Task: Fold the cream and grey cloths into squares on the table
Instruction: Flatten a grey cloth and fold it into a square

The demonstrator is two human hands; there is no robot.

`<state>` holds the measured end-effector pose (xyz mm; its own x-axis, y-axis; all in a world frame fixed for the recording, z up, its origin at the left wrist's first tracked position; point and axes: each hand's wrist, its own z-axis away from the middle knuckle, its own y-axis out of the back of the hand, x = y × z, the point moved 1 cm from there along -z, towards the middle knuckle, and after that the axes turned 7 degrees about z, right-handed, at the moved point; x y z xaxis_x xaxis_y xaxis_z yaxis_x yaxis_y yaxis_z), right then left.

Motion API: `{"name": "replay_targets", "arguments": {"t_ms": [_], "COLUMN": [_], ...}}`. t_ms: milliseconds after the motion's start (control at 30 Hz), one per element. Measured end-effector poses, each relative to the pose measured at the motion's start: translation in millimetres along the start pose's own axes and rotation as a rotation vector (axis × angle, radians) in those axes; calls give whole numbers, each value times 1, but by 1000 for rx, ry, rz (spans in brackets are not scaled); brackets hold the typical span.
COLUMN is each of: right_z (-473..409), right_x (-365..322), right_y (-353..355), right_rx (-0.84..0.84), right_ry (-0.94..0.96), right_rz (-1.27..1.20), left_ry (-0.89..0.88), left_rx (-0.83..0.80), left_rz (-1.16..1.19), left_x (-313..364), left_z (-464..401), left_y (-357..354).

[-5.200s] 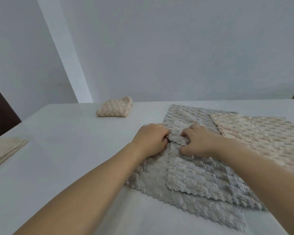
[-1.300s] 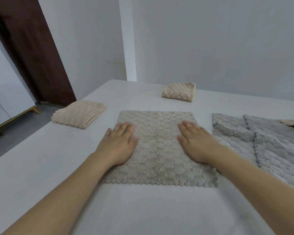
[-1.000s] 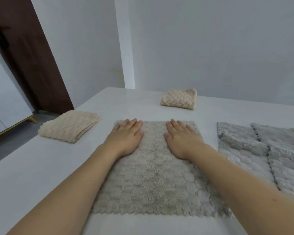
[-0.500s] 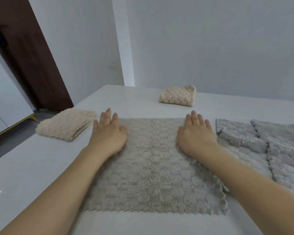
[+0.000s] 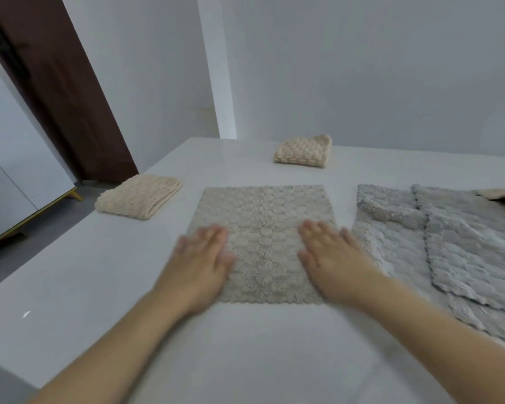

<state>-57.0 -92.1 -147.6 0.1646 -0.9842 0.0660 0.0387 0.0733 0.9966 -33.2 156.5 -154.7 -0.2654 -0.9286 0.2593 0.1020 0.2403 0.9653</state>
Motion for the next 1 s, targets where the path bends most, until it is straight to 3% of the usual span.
{"name": "replay_targets", "arguments": {"t_ms": [67, 100, 200, 267, 333, 433, 533, 667, 733, 833, 1000], "right_z": [5, 11, 40, 53, 51, 43, 35, 5, -14, -46, -104], "right_x": [29, 36, 11, -11, -17, -13, -8, 15, 31, 47, 55], "right_y": [7, 12, 28, 29, 31, 42, 48, 70, 81, 85, 68], "right_rx": [-27, 23, 173, 131, 90, 12, -128, -268, -262, -123, 209], "right_ry": [-197, -201, 90, 240, 270, 250, 202, 54, -24, -116, -226], "right_rz": [-2, -21, -172, -103, -2, 69, 111, -141, -353, -564, -531], "left_ry": [179, 165, -136, -277, -308, -264, -178, -70, -68, -71, -25], "left_rx": [21, 49, 0, -120, -100, -56, -143, -226, -117, 116, 359], "left_rz": [-24, 0, 248, 136, 34, -72, -71, 40, 89, 198, 308], "left_x": [-25, -28, 0, 20, 24, 28, 33, 26, 15, -1, -17], "left_z": [0, 3, 26, 39, 35, 29, 22, -1, -21, -53, -110], "left_y": [15, 23, 27, 24, 27, 36, 40, 58, 69, 80, 53]}}
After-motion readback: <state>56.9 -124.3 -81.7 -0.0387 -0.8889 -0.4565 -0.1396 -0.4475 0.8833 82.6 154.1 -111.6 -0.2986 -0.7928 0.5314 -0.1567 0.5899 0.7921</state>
